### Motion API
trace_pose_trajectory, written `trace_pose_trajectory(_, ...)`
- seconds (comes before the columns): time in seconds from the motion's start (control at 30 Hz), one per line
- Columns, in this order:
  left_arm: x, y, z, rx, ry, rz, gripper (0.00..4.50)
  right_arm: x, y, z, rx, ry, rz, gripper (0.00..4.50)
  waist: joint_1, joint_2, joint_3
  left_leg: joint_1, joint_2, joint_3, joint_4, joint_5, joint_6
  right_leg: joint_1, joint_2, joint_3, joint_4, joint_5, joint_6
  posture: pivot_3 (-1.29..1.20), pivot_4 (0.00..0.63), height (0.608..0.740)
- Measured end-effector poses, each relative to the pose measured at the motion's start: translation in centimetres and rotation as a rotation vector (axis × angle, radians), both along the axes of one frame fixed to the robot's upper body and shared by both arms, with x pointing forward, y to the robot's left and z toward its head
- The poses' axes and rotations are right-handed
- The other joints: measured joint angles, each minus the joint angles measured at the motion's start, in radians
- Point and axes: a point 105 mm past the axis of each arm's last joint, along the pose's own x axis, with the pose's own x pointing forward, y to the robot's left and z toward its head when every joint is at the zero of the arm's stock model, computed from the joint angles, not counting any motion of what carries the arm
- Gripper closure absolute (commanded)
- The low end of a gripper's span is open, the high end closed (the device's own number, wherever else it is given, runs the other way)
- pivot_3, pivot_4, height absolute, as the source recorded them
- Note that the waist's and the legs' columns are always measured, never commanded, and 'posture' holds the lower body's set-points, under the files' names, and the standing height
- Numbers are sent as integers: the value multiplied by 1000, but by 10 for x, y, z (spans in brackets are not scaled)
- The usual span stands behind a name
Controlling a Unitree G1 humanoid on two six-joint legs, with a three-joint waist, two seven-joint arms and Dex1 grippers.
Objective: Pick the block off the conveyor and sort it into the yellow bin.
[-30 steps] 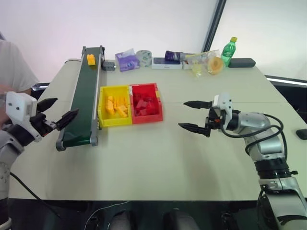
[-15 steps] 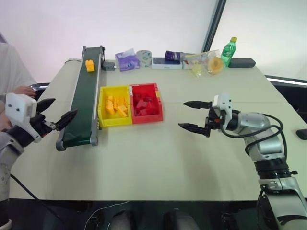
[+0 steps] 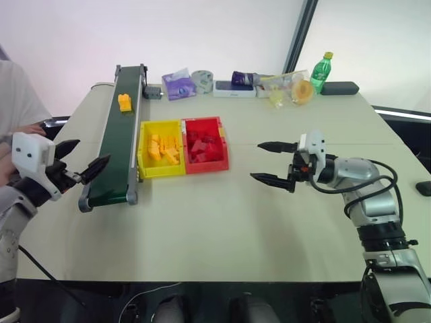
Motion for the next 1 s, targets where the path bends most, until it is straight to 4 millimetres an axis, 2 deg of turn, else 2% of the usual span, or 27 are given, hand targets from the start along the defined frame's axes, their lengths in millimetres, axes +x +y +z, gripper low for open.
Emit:
trace_pose_trajectory(0.63,1,1,0,-9,-2,14,120,0,0,0,-1,0,1,0,0,0,0,0,0,0,0,0,0,0,0,0,0,0,0,0,150,740)
trace_pose_trajectory(0.7,7,3,3,-47,-3,61,120,0,0,0,-1,0,1,0,3,0,0,0,0,0,0,0,0,0,0,0,0,0,0,0,150,740)
trace_pose_trajectory(0.83,28,7,14,-118,-6,265,120,0,1,-1,-1,2,7,0,6,-1,0,0,0,-1,2,0,0,2,0,0,0,0,0,0,150,740)
trace_pose_trajectory(0.9,35,1,10,-88,25,332,120,0,1,-1,-1,3,6,0,4,0,0,0,-1,-1,1,0,0,1,0,0,0,0,0,0,150,740)
trace_pose_trajectory(1.0,45,-3,6,-178,88,421,120,0,1,-2,-1,5,9,0,4,-1,0,0,0,-1,1,0,0,1,1,0,0,0,0,0,150,740)
